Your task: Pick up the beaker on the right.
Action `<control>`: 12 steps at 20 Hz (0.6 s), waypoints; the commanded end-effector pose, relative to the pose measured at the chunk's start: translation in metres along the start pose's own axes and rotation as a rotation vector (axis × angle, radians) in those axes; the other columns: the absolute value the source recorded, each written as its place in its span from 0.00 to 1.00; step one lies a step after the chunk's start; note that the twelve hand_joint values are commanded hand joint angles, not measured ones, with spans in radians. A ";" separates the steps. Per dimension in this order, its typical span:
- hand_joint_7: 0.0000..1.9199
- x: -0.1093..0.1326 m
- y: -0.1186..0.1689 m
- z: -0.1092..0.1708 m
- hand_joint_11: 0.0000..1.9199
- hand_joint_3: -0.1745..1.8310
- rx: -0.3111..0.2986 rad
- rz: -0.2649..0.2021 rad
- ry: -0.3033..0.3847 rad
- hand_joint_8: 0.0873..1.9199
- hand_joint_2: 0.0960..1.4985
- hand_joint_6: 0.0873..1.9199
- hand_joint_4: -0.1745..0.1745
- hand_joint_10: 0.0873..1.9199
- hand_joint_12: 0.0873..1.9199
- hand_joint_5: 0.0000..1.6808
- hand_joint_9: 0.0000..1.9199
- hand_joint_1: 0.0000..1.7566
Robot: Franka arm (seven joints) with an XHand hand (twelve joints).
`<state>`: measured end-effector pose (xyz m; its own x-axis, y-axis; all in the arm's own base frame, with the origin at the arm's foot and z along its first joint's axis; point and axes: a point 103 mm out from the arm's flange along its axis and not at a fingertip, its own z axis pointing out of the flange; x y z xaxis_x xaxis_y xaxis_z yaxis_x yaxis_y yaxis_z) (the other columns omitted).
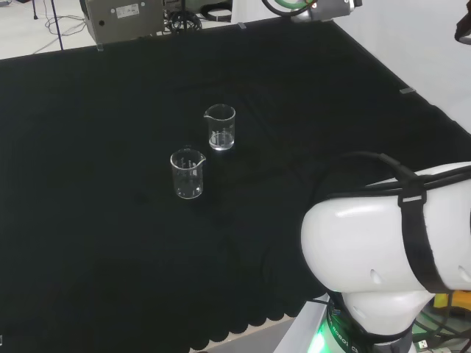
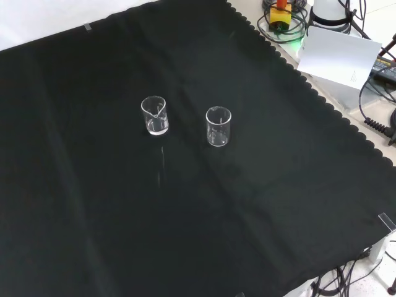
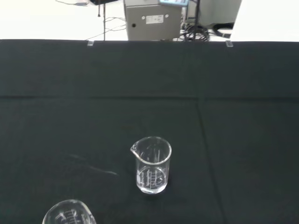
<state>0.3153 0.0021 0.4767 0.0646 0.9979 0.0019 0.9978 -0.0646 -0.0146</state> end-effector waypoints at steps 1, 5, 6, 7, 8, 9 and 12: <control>0.00 -0.002 0.004 0.004 0.00 0.26 0.013 0.058 -0.013 0.23 0.84 0.00 0.41 0.36 0.68 0.17 0.05 0.00; 0.00 -0.009 0.014 0.018 0.00 0.25 0.031 0.093 -0.002 0.24 0.85 0.00 0.40 0.36 0.68 0.17 0.05 0.00; 0.00 -0.010 0.016 0.022 0.00 0.25 0.035 0.102 0.001 0.24 0.85 0.00 0.40 0.36 0.68 0.17 0.05 0.00; 0.00 -0.010 0.019 0.025 0.00 0.25 0.035 0.108 0.005 0.24 0.85 0.00 0.40 0.36 0.68 0.17 0.05 0.00; 0.00 -0.011 0.021 0.029 0.00 0.25 0.033 0.110 0.006 0.24 0.85 0.00 0.40 0.36 0.68 0.17 0.05 0.00; 0.00 -0.011 0.024 0.033 0.00 0.25 0.037 0.110 0.006 0.24 0.85 0.00 0.39 0.36 0.68 0.17 0.05 0.00; 0.01 -0.011 0.033 0.048 0.00 0.24 0.052 0.114 0.023 0.25 0.84 0.00 0.39 0.36 0.69 0.18 0.06 0.03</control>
<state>0.3325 -0.0060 0.4525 0.1496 0.9887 0.0021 0.9877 -0.1494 -0.0468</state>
